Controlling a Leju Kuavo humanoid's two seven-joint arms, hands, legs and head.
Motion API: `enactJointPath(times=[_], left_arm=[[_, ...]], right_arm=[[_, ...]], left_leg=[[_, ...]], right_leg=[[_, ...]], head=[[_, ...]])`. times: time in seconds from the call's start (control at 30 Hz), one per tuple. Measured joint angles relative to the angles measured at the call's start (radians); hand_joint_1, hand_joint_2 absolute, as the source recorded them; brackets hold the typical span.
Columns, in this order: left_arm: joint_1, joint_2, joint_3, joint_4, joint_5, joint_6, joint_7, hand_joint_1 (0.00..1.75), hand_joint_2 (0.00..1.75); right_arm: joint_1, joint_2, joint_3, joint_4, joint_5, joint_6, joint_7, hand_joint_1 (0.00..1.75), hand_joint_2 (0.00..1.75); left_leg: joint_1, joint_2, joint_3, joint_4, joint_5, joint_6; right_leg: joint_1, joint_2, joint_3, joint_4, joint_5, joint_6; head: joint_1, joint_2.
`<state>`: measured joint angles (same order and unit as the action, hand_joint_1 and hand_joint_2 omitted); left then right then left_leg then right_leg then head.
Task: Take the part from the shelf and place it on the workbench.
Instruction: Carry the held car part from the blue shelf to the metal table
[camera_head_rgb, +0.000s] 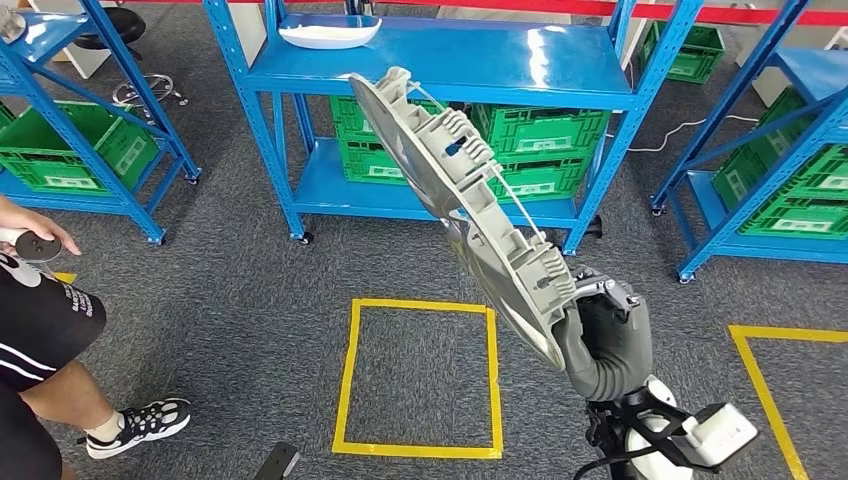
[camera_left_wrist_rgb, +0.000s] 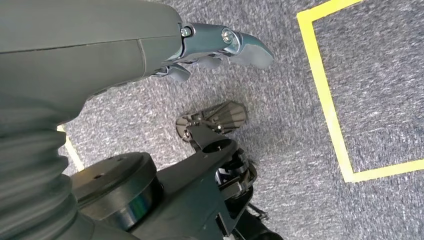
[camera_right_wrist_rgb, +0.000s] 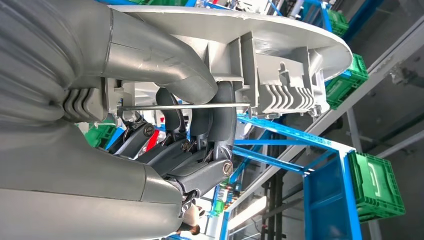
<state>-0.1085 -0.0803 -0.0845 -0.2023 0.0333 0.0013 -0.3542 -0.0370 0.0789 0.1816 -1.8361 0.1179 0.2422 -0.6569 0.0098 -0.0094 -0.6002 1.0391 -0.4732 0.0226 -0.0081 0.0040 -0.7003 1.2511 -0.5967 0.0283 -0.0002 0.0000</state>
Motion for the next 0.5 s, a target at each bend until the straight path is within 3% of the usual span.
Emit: enactJointPath(times=[0.07,0.13,0.17,0.2,0.3,0.4,0.5], left_arm=[[0.0,0.0,0.0,0.0,0.0,0.002,0.001,0.0,1.75],[-0.001,0.0,0.0,0.0,0.0,0.004,0.001,0.0,1.75],[-0.001,0.0,0.0,0.0,0.0,0.004,0.0,0.0,1.75],[0.0,0.0,0.0,0.0,0.0,0.004,-0.001,0.0,1.75],[0.001,0.0,0.0,0.0,-0.005,0.0,-0.009,0.0,1.75],[0.001,0.0,0.0,0.0,-0.02,-0.009,-0.014,0.0,1.75],[0.0,0.001,0.0,0.0,-0.032,-0.017,-0.012,0.0,1.75]], right_arm=[[0.004,0.0,0.0,0.0,0.001,-0.001,-0.001,1.75,1.75],[0.006,0.0,0.0,0.0,0.002,-0.001,-0.002,1.75,1.75],[0.008,0.0,0.0,0.0,0.002,-0.002,-0.003,1.75,1.75],[0.011,0.0,0.0,0.0,0.003,-0.004,-0.003,1.75,1.75],[0.021,-0.001,0.0,0.0,0.007,-0.01,-0.009,1.75,1.75],[0.022,-0.001,0.0,0.0,0.008,-0.012,-0.015,1.75,1.75],[0.022,-0.001,0.0,0.0,0.01,-0.012,-0.014,1.75,1.75]], left_leg=[[-0.001,-0.002,0.014,0.001,-0.011,-0.007],[-0.002,-0.002,0.02,-0.001,-0.018,-0.018],[-0.003,-0.002,0.021,0.002,-0.017,-0.025],[-0.005,-0.002,0.023,0.001,-0.019,-0.023],[-0.007,0.002,0.033,-0.009,-0.027,-0.004],[-0.007,0.003,0.038,-0.018,-0.027,-0.013],[-0.008,0.003,0.038,-0.019,-0.031,-0.008]], right_leg=[[0.001,-0.001,0.037,-0.124,0.095,-0.007],[0.007,-0.001,0.062,-0.201,0.129,-0.018],[0.008,0.0,0.064,-0.211,0.13,-0.025],[0.009,0.0,0.068,-0.216,0.131,-0.028],[0.009,0.002,0.081,-0.22,0.146,-0.028],[0.008,0.003,0.082,-0.22,0.144,-0.034],[0.006,0.003,0.082,-0.221,0.143,-0.034]], head=[[0.002,0.0],[0.004,0.0],[0.004,0.0],[0.003,0.0],[-0.002,0.0],[-0.003,0.0],[-0.005,0.0]])
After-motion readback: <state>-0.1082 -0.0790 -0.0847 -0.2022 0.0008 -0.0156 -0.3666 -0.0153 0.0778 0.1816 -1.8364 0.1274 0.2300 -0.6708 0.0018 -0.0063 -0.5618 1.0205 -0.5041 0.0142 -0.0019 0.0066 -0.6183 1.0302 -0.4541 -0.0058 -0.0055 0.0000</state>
